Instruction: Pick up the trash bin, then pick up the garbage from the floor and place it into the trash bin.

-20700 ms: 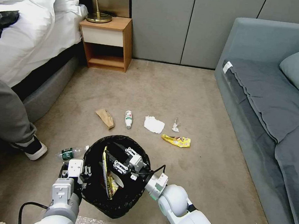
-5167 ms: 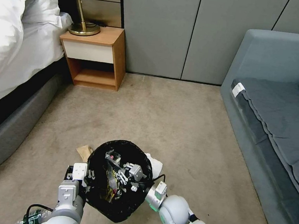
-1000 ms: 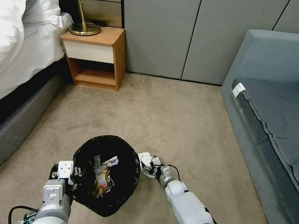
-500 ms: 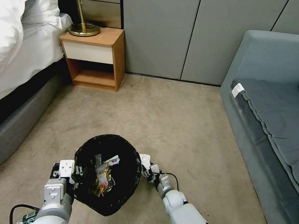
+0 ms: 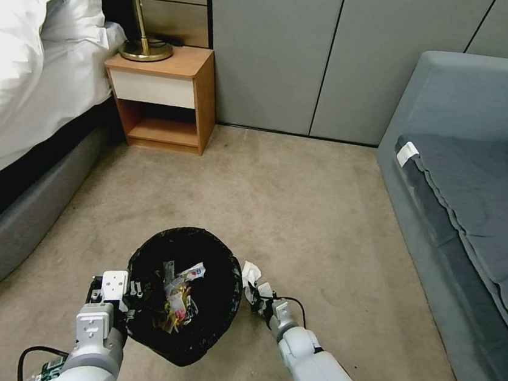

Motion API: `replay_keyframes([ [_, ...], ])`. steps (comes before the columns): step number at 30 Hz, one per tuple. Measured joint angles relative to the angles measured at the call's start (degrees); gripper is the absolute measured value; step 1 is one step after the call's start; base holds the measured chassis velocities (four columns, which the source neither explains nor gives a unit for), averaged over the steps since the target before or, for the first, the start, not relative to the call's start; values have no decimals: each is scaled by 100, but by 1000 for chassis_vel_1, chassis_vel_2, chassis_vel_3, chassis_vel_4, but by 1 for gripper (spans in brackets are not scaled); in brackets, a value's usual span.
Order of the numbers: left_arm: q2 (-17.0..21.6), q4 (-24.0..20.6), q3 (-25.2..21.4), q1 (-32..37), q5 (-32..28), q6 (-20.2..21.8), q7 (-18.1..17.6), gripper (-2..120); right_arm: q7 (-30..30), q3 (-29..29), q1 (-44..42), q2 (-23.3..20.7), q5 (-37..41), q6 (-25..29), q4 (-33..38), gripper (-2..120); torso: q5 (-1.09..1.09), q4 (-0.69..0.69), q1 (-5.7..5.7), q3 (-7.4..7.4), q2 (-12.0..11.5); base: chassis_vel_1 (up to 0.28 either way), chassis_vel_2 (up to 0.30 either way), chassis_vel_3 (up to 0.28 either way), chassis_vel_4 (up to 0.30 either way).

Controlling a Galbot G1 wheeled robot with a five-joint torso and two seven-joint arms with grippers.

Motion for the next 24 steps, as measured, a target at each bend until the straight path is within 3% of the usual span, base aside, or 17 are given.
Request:
replay_keyframes([
  [6, 13, 0, 51, -56, -7, -2, 11, 3, 153, 221, -477, -281, 396, -8, 1183, 0, 4, 0, 0, 0, 0, 0, 0, 0, 0],
  [8, 44, 0, 55, -69, -19, -2, 11, 3, 230, 381, -722, -415, 601, -7, 1929, 0, 6, 1, 0, -1, 0, 0, 0, 0, 0],
  [9, 44, 0, 55, -69, -19, -2, 11, 3, 230, 381, -722, -415, 601, -7, 1929, 0, 6, 1, 0, -1, 0, 0, 0, 0, 0],
  [12, 91, -4, 55, -75, -57, -1, 12, 3, 265, 812, -1118, -614, 747, 106, 3404, 0, 5, 1, 0, -2, 0, 0, 0, 0, 0],
  [14, 98, -10, 60, -73, -60, 0, 13, 3, 218, 913, -1203, -655, 748, 172, 3745, 0, 5, 0, 0, -2, 0, 0, 0, 0, 0],
  [17, 108, -23, 95, -56, -73, 8, 13, 3, -366, 1186, -1491, -802, 895, 472, 5163, 0, 3, 1, 0, -2, 0, 0, 0, 0, 0],
  [19, 111, -23, 100, -52, -74, 8, 13, 3, -555, 1197, -1543, -831, 976, 529, 5396, 0, 5, 1, 0, -2, 0, 0, 0, 0, 0],
  [21, 113, -23, 127, -51, -74, 9, 14, 3, -1561, 1083, -1822, -992, 1378, 800, 6189, 0, 4, 2, 0, -3, 0, 0, 0, 0, 0],
  [24, 111, -39, 136, -48, -73, 9, 15, 3, -2029, 842, -2045, -1118, 1448, 898, 6465, 0, 5, 1, 0, -3, 1, 0, 0, 0, 0],
])
